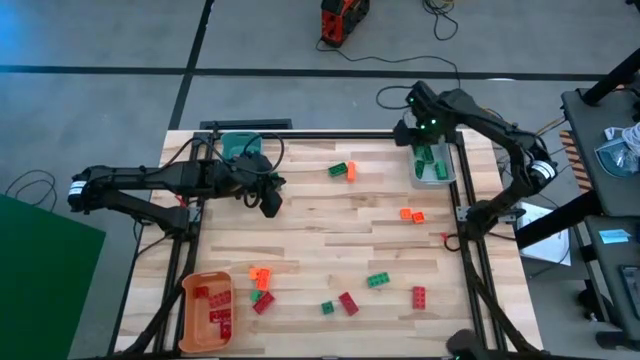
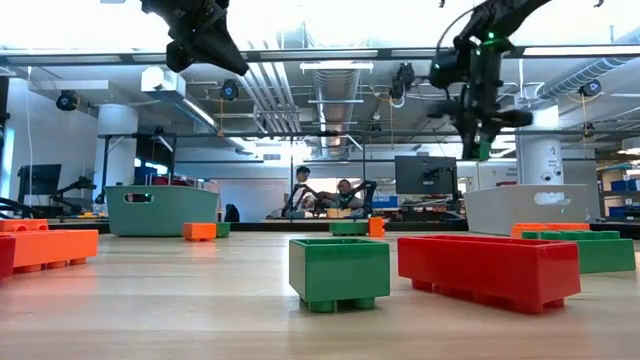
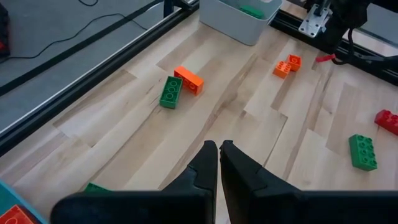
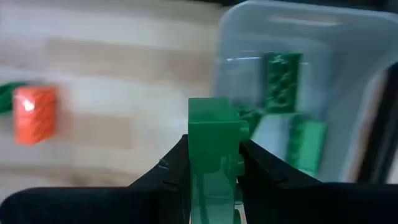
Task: Sort blocks
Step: Put the green game piece into the gray bin, then put the orange game piece into the blue bin
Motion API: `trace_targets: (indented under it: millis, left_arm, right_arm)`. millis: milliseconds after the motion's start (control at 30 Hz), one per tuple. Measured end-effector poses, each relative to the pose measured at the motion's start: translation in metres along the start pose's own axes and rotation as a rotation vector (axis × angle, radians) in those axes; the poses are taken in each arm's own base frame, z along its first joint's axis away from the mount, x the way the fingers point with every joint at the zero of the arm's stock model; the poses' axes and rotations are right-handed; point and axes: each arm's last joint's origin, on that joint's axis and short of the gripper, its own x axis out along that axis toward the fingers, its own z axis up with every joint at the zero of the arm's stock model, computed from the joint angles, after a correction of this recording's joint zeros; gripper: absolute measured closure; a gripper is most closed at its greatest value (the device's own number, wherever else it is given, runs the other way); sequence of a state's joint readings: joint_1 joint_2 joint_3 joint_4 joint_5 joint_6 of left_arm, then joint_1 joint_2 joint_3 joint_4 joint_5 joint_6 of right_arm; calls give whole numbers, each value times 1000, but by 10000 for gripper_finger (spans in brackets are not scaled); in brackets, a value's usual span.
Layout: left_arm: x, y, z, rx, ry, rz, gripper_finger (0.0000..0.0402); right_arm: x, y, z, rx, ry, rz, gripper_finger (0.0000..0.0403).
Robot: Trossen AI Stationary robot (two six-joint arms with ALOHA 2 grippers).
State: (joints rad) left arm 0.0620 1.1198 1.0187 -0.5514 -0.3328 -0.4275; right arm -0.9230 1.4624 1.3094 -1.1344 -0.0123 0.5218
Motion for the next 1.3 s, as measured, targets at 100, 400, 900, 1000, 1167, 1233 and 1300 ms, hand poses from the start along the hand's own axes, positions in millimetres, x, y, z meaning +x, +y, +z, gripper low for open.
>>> trace_targets:
  millis: [100, 400, 900, 1000, 1167, 1233, 1300]
  left_arm:
    - [0, 0, 0, -1, 0, 1, 402]
    - [0, 1, 2, -3, -26, 46, 402]
    - [0, 1, 3, -44, -43, 39, 402]
    - [0, 0, 4, -49, -55, 32, 402]
    - [0, -1, 6, -96, -69, 23, 402]
    - [0, -1, 6, -119, -65, 14, 402]
    - [0, -1, 6, -138, -53, -11, 402]
  right_arm:
    - [3, -12, 7, 37, -8, -33, 319]
    - [32, -23, 23, 35, 39, -153, 319]
    - [51, -21, 29, 20, 68, -183, 249]
    - [41, -20, 26, 8, 42, -165, 264]
    - [9, -9, 13, -38, -55, -104, 292]
    - [-6, -4, 5, -72, -101, -74, 303]
    - [-21, 2, -5, -111, -154, -36, 314]
